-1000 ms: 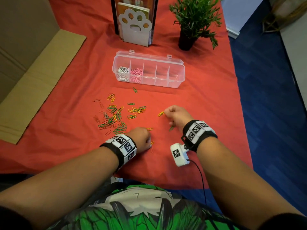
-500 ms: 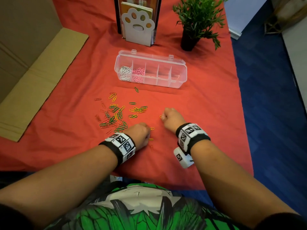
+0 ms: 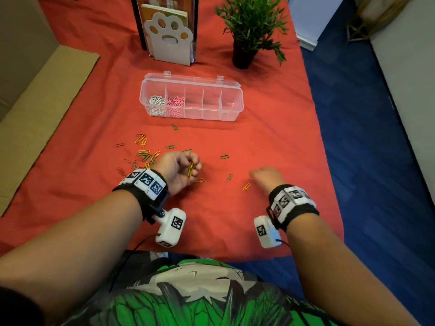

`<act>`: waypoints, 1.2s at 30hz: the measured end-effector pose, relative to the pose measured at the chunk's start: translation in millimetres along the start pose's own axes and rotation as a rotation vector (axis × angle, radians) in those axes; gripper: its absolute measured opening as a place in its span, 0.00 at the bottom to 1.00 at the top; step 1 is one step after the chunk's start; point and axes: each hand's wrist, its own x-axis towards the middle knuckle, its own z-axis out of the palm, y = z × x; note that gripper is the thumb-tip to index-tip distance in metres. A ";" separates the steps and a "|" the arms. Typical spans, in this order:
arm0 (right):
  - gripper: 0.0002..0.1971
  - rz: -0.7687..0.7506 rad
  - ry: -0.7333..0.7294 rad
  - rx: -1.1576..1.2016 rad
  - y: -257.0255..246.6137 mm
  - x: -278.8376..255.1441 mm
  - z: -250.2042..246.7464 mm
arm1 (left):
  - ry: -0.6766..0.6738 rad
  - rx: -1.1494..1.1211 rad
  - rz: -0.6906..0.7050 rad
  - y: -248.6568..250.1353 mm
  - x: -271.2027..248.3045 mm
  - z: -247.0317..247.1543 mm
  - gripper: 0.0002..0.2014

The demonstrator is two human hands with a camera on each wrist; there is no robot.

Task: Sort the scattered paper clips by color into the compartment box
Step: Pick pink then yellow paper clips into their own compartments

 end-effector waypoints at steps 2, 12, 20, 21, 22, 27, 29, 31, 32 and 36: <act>0.25 -0.060 0.042 -0.384 1.8 -4.9 5.2 | 0.041 0.002 -0.039 -1.5 2.0 0.6 0.11; 0.17 -0.201 0.046 -0.520 -6.7 -6.4 36.1 | 0.293 1.741 0.290 -34.6 18.1 -15.7 0.08; 0.12 -0.201 -0.226 0.687 -37.7 -13.0 27.8 | 0.240 0.923 0.075 -16.6 14.2 -0.1 0.10; 0.12 -0.199 -0.269 0.794 -44.1 -15.4 24.6 | 0.175 0.572 0.026 -11.8 12.2 0.7 0.08; 0.12 -0.199 -0.309 0.896 -49.5 -15.9 21.6 | 0.103 0.273 -0.004 -5.1 7.4 0.6 0.05; 0.10 -0.039 -0.481 1.262 -71.0 -12.5 5.5 | -0.085 -0.170 0.007 26.0 -6.9 -1.6 0.08; 0.11 -0.010 -0.451 1.171 -76.0 -10.2 2.8 | 0.045 -0.132 -0.025 36.3 0.7 0.5 0.08; 0.12 -0.022 -0.370 0.994 -77.4 -7.2 2.4 | 0.165 -0.050 -0.047 48.4 12.9 3.7 0.09; 0.14 -0.041 -0.324 0.906 -76.7 -5.0 3.4 | 0.202 -0.007 -0.042 57.1 19.4 5.5 0.10; 0.18 -0.145 -0.168 0.651 -73.1 3.5 6.7 | 0.247 0.016 0.058 105.3 38.4 23.2 0.07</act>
